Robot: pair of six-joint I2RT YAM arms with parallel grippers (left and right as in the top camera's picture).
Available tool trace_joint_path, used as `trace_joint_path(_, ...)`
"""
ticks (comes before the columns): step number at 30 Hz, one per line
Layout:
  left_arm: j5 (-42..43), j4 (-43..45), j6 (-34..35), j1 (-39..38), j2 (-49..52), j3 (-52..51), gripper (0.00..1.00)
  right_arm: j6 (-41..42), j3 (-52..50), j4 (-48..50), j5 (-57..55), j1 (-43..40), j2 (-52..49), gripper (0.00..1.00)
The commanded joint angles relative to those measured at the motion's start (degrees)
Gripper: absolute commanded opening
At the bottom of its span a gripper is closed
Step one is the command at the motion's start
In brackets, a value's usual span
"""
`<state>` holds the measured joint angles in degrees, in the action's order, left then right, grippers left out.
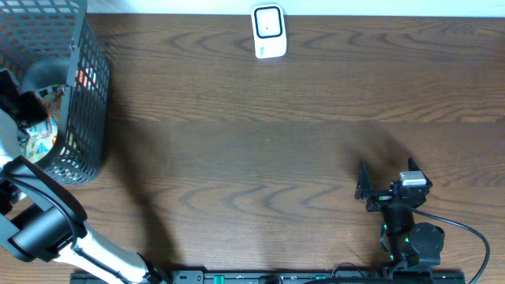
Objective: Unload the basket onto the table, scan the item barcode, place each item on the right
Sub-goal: 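Grasp the green tissue pack inside the basket with the left gripper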
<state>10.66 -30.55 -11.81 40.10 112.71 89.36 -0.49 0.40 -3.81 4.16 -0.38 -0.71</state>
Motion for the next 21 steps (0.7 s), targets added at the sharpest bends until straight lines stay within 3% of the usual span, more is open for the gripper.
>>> trace_joint_path(1, 0.7, -0.44, 0.11, 0.5, 0.09, -0.37, 0.31, 0.02, -0.09, -0.24, -0.2, 0.44, 0.33, 0.99)
trace_joint_path(4, 0.7, -1.44, 0.09, 0.5, 1.99, -0.44, 0.37, 0.02, -0.09, -0.24, -0.2, 0.44, 0.33, 0.99)
trace_joint_path(13, 0.26, -1.49, -0.11, 0.7, 4.74, -0.42, 0.37, 0.02, -0.09, -0.24, -0.2, 0.44, 0.33, 0.99)
trace_joint_path(17, 0.31, -1.49, -0.04, 1.55, 4.72, -0.42, 0.2, 0.02, -0.09, -0.24, -0.2, 0.44, 0.33, 0.99)
trace_joint_path(21, 0.61, -1.44, 0.2, 2.1, 3.89, -0.2, 0.19, 0.02, -0.09, -0.24, -0.2, 0.44, 0.33, 0.99)
